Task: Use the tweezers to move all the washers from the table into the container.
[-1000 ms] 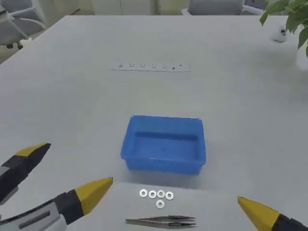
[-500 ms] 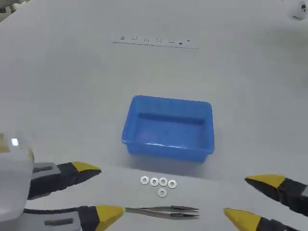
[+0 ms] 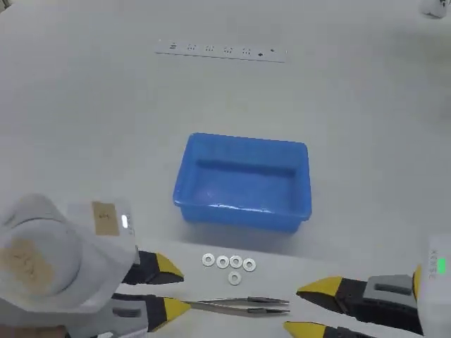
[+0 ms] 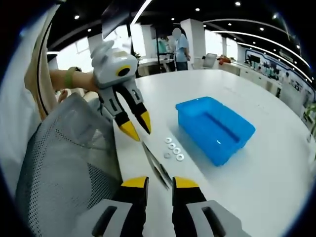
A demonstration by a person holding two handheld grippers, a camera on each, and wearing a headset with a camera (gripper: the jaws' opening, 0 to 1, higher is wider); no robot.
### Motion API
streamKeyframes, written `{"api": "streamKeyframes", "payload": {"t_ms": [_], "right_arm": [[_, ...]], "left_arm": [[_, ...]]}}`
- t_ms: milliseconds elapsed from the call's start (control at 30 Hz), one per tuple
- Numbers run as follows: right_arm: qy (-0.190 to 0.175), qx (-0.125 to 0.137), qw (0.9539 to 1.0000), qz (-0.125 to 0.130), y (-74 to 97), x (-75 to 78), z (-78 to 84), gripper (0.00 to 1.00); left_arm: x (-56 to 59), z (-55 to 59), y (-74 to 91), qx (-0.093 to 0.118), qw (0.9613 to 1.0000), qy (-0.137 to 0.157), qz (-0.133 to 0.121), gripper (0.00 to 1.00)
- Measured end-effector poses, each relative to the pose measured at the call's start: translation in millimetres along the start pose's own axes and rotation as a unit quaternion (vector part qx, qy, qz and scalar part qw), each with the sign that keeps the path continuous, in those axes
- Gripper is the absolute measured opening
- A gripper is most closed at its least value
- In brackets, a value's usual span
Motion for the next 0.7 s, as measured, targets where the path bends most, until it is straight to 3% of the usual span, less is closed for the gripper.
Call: {"api": "streamKeyframes", "payload": {"t_ms": [100,267,300,333,433,500,700], "right_arm": [[0.007,-0.012,0.9999,-0.001,-2.7,1.0,4.0,0.15],[0.008,-0.015,0.9999,-0.002,-5.7,2.2,6.3,0.12],[0.012,-0.018,0.9998,-0.002,-6.2,2.4,7.1,0.12],[0.017,-0.024,0.9996,-0.003,-7.1,2.8,8.6,0.13],[0.040,-0.038,0.9984,-0.010,-10.2,4.2,12.0,0.14],[0.054,-0.048,0.9972,-0.015,-13.1,5.5,13.5,0.15],[0.080,-0.064,0.9941,-0.035,-20.8,8.2,14.9,0.16]], "left_arm": [[2.5,2.2,-4.6,-0.032,0.9982,-0.049,0.014,0.11],[6.8,4.0,-13.8,-0.059,0.9932,-0.096,0.028,0.07],[6.4,-0.2,-14.6,-0.044,0.9934,-0.103,0.025,0.06],[7.4,0.8,-14.8,-0.054,0.9931,-0.100,0.028,0.04],[7.3,-0.3,-16.2,-0.049,0.9927,-0.105,0.035,0.00],[6.8,-1.2,-17.0,-0.055,0.9893,-0.129,0.040,0.00],[9.4,-5.3,-14.4,-0.060,0.9852,-0.153,0.047,0.00]]}}
Point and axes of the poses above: the centre of the closed fingertips' face, and the gripper's own axes: y roughly backward along the fingers, x roughly to its right, z roughly out of its underside, the point moved 7 cm from there along y, roughly backward along the fingers, and after that the axes turned 8 degrees about x, right-handed, at the moved point
